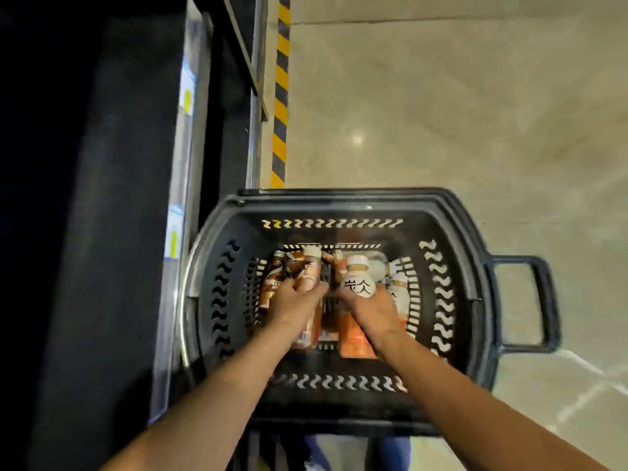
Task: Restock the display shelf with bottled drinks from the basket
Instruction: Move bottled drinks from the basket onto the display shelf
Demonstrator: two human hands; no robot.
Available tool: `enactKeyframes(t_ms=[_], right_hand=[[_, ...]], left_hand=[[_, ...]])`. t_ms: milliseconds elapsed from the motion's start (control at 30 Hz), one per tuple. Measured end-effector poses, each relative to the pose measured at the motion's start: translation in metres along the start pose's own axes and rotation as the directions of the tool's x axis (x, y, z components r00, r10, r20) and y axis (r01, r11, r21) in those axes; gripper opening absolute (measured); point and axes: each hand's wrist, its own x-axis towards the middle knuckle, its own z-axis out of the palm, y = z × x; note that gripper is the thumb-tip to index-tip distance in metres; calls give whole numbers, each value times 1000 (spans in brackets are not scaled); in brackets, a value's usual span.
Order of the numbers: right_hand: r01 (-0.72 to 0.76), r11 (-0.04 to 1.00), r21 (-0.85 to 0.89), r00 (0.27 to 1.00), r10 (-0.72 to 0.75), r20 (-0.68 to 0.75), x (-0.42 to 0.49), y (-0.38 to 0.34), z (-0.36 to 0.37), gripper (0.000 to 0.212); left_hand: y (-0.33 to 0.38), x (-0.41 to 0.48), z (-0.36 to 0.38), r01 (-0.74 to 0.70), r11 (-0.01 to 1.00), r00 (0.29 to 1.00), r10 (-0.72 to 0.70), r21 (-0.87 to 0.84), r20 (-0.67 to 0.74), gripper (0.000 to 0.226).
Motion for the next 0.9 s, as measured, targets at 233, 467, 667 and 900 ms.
enactKeyframes(t_ms=[233,467,667,900], right_hand=[[303,952,-51,952,-304,-28,-230,-171,-131,37],[596,803,-14,801,-596,-52,-470,-289,-228,43],[757,642,119,645,-764,24,-615,-320,-262,35],[853,469,230,383,-861,334,-707,-332,-241,38]], left_hand=[[162,-248,-88,-115,904,987,151,-411,58,27],[276,-492,-197,-377,820,914,405,-431,-28,24],[270,-639,-255,-501,726,862,469,-471,-192,27],[220,-732,-305,-611,574,787,369,-545,-494,36]])
